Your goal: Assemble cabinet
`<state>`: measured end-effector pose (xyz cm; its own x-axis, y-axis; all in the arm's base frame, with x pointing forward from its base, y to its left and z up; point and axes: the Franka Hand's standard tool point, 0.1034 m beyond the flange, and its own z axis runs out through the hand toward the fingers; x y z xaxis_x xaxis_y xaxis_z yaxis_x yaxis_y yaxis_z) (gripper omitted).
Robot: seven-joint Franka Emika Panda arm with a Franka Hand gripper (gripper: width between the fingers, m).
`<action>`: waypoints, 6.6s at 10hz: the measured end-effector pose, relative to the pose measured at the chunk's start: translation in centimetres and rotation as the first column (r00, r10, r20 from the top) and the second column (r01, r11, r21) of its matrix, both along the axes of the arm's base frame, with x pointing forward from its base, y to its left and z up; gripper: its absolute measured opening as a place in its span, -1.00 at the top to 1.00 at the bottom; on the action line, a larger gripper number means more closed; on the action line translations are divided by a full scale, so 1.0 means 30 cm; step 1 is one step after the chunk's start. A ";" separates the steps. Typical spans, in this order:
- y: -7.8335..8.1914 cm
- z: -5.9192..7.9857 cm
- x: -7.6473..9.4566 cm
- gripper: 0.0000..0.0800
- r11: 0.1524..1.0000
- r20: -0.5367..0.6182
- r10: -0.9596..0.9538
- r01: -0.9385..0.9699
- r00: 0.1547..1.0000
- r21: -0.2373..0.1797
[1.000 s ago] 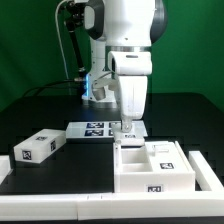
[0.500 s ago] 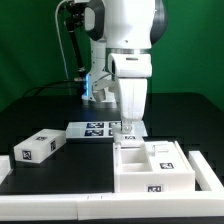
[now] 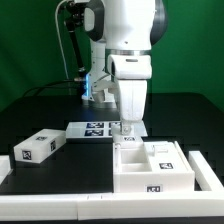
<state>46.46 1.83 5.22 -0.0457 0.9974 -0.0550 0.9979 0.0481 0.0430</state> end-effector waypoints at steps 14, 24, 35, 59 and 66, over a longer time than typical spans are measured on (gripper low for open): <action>0.002 0.028 -0.002 0.82 0.999 -0.026 0.026 -0.027 0.999 -0.024; 0.011 0.010 -0.003 0.82 0.998 -0.030 -0.053 0.052 0.998 -0.021; 0.015 0.012 0.004 0.82 0.999 -0.016 -0.036 0.036 0.999 -0.012; -0.032 0.010 -0.012 0.82 1.000 -0.051 -0.009 0.010 0.999 0.015; -0.029 0.014 -0.002 0.82 0.999 -0.006 -0.010 0.010 1.000 0.032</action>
Offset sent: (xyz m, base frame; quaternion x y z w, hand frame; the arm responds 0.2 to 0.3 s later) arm 0.0223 -0.0038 0.0032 0.0256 -0.0096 0.0009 0.9996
